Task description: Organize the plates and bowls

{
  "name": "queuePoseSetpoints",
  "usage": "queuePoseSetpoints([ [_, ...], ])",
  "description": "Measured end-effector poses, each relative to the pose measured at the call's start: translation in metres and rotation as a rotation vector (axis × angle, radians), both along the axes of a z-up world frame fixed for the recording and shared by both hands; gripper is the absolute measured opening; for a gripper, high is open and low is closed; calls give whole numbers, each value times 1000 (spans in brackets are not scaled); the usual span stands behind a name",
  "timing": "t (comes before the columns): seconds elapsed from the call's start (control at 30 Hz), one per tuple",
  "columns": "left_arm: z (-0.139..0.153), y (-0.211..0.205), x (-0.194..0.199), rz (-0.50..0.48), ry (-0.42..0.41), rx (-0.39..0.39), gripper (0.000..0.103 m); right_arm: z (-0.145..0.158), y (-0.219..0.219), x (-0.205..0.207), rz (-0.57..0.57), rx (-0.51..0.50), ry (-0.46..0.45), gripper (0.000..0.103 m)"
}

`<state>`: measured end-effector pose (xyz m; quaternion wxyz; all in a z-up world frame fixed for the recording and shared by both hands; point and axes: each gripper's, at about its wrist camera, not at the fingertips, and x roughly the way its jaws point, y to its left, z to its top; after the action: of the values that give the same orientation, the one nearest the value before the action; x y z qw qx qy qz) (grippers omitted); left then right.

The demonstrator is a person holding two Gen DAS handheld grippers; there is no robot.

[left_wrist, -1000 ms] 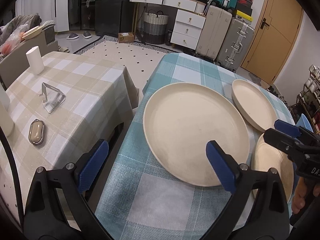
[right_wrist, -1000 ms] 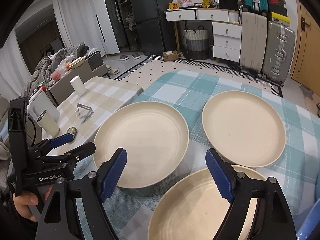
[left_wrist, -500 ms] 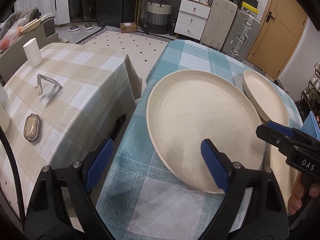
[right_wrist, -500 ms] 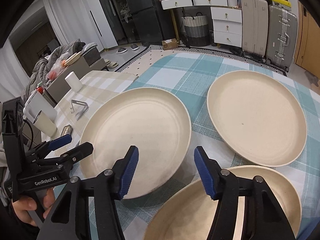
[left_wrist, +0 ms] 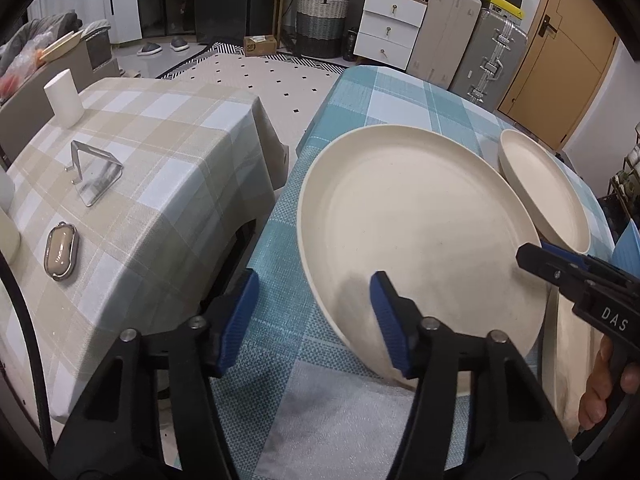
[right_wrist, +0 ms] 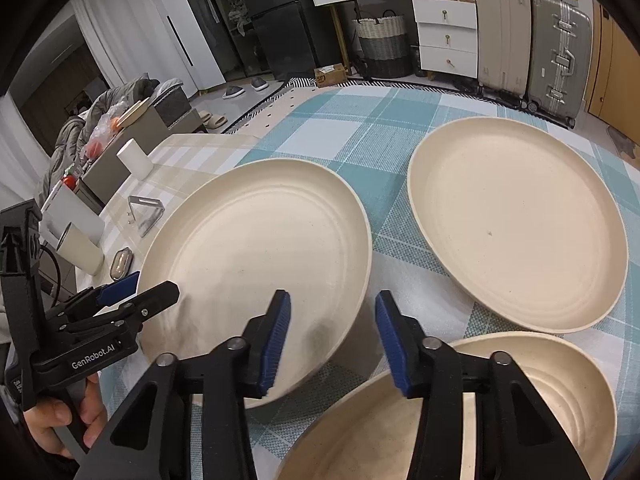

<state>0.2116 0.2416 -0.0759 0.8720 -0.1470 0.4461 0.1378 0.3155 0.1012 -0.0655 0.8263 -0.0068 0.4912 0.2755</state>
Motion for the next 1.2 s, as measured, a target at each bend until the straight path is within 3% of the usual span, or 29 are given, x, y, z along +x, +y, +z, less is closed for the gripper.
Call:
queuePoseSetpoints([
  [0.03,0,-1,0,-2,1,8,40,0,0,-1,-4,0,-4,34],
  [0.3,2,-4,1,-26,-16,-14,21,1,0,-2,-13,-31,-19,23],
  [0.6,7,-5,-3,-14,-29,-6,21,5,0,-6,-8,-43,-46,21],
  [1.2,60,-14,-37,-8,-116,36,21,44,-8,-32,4,-2,-123,21],
])
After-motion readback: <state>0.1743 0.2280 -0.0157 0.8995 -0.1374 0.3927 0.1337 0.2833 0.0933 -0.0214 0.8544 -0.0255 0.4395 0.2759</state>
